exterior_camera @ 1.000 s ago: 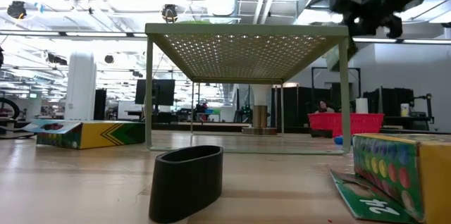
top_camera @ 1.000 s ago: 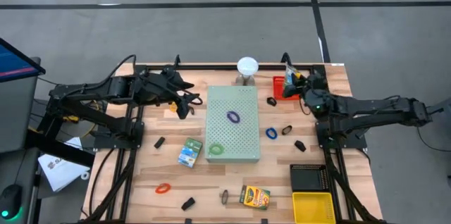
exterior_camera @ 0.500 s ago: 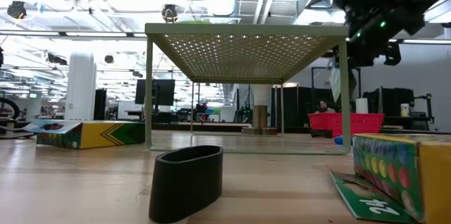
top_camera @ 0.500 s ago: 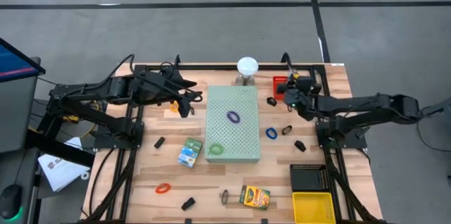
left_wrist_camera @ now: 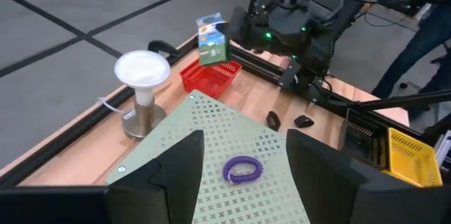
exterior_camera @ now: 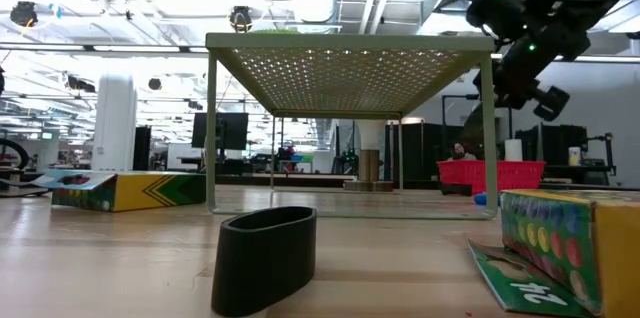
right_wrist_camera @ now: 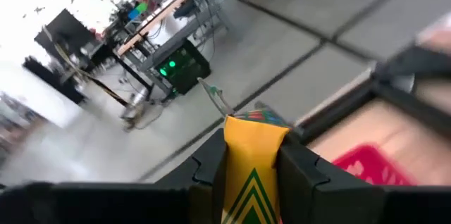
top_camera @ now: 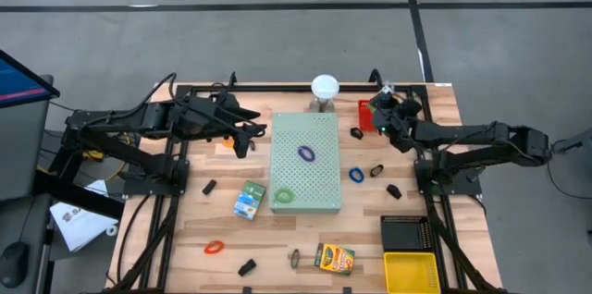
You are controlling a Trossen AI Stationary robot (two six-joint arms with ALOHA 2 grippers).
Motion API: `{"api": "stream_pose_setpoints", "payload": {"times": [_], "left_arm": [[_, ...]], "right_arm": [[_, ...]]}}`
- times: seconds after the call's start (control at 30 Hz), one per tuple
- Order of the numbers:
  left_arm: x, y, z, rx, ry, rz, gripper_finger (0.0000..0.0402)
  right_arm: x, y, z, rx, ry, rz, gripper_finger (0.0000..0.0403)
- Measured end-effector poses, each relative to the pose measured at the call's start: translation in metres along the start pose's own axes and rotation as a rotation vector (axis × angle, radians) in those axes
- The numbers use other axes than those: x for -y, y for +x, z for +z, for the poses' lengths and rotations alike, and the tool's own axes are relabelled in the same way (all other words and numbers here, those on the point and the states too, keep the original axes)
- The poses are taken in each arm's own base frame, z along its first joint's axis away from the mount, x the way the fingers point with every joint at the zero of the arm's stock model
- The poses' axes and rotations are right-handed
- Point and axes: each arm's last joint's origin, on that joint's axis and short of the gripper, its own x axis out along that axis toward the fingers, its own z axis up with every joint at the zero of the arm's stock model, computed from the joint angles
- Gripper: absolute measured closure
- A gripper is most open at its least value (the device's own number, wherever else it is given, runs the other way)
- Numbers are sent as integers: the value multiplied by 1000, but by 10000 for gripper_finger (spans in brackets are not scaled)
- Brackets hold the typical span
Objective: Pick & Place Office Desk Supplies
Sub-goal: Put the top left yellow crayon box into the red bin
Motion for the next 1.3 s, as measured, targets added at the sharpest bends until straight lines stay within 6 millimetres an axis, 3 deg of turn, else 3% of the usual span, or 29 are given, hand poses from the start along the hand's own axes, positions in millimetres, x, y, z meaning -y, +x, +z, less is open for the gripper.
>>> {"api": "stream_pose_setpoints", "payload": {"times": [0.27, 0.47, 0.67, 0.87, 1.3], "left_arm": [[5, -2, 1, 28, -5, -11, 206], [10, -4, 2, 54, -12, -36, 206], [12, -5, 3, 69, -7, -34, 206], [12, -5, 3, 69, -2, -32, 206], [11, -5, 3, 70, -9, -32, 206]], "right_arm": [[3, 10, 13, -144, 217, -27, 320], [28, 9, 15, -257, 314, -232, 320], [34, 3, 19, -235, 446, -272, 320], [33, 11, 19, -205, 544, -298, 320], [33, 28, 13, -208, 571, -342, 311]]}}
